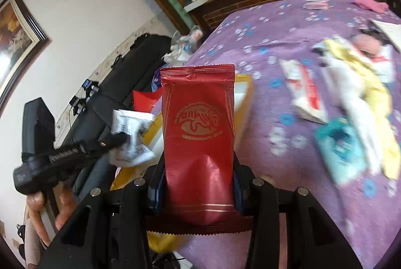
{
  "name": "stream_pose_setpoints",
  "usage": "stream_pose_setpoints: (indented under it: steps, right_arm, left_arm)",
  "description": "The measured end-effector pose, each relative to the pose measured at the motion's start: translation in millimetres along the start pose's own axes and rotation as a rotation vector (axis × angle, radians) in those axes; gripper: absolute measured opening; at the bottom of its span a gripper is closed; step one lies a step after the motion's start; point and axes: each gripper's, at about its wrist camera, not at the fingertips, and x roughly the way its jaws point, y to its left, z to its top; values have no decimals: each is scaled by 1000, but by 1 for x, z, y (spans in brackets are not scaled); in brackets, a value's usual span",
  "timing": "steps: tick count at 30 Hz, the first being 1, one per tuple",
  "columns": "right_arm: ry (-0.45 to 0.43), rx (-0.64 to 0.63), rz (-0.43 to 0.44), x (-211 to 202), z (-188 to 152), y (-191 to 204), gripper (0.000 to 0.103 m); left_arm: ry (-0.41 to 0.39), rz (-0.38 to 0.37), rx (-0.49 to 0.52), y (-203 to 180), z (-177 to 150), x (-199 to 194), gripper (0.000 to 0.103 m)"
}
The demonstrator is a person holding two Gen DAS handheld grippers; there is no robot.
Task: Organize soft objects
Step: 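Carry red packet and paper into the yellow-rimmed box and release both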
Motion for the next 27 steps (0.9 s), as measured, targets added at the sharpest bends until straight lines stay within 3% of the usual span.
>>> stream_pose_setpoints:
  steps: [6, 13, 16, 18, 21, 22, 23, 27]
  right_arm:
    - [47, -100, -118, 54, 11, 31, 42]
    - [70, -199, -269, 79, 2, 45, 43]
    - [127, -201, -309, 90, 0, 45, 48]
    - [144, -183, -290, 89, 0, 42, 49]
    - [69, -165, -219, 65, -3, 42, 55]
    - [42, -165, -199, 57, -4, 42, 64]
    - [30, -163, -174, 49, -6, 42, 66]
    - [11, -144, -69, 19, -19, 34, 66]
  left_arm:
    - [85, 41, -5, 21, -6, 34, 4]
    - [87, 96, 37, 21, -13, 37, 5]
    - [83, 97, 26, 27, -15, 38, 7]
    - [86, 73, 7, 30, -13, 37, 11]
    - [45, 48, 39, 23, -18, 23, 35]
    - [37, 57, 48, 20, -19, 20, 52]
    - [16, 77, 56, 17, -21, 15, 56]
    - [-97, 116, 80, -2, -34, -12, 56]
